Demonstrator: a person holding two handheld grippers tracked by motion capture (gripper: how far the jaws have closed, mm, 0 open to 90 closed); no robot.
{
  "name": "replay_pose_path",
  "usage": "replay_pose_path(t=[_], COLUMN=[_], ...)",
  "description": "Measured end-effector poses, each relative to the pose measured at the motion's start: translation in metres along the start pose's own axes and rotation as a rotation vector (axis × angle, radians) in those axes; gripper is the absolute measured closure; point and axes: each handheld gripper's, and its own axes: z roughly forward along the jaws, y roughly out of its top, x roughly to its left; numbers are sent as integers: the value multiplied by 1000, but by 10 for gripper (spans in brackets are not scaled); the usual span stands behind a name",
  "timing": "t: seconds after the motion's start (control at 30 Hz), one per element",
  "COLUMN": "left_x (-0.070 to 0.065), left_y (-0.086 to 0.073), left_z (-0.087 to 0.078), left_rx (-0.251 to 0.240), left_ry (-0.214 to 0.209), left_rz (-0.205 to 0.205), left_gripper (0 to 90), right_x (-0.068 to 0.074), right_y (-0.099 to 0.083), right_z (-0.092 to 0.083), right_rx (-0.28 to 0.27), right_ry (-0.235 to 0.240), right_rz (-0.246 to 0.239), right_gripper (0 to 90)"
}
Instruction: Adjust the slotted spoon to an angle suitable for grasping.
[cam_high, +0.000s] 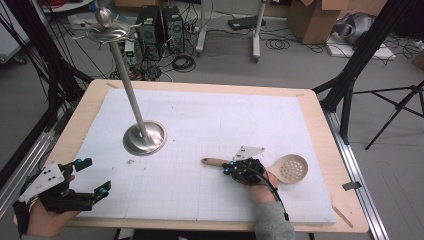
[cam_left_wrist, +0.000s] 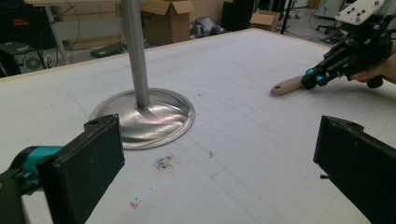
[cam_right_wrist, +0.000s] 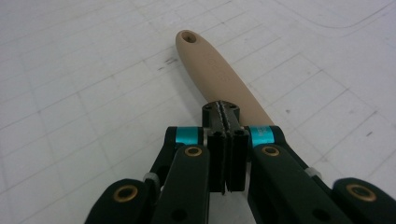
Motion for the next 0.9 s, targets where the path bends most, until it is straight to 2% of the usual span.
replay_pose_path(t=[0.23,0.37,0.63,0.9], left_x=[-1,-1,-1,-2], left_y=[-3,-4,-6,-8], left_z=[-9,-15,-25,-30], left_rx=[3,0,-7,-4], left_ry=[23,36,61,72], left_rz=[-3,-5,-12,-13], left_gripper=[20,20,20,20], right_x=[-5,-9,-14,-19], right_y=[4,6,9,10], right_z=[6,8,13,16], right_rx=[-6,-11,-17,-24], right_ry=[-45,-46,-96,-117], right_rz=[20,46,47,54], right_gripper=[900,899,900,900])
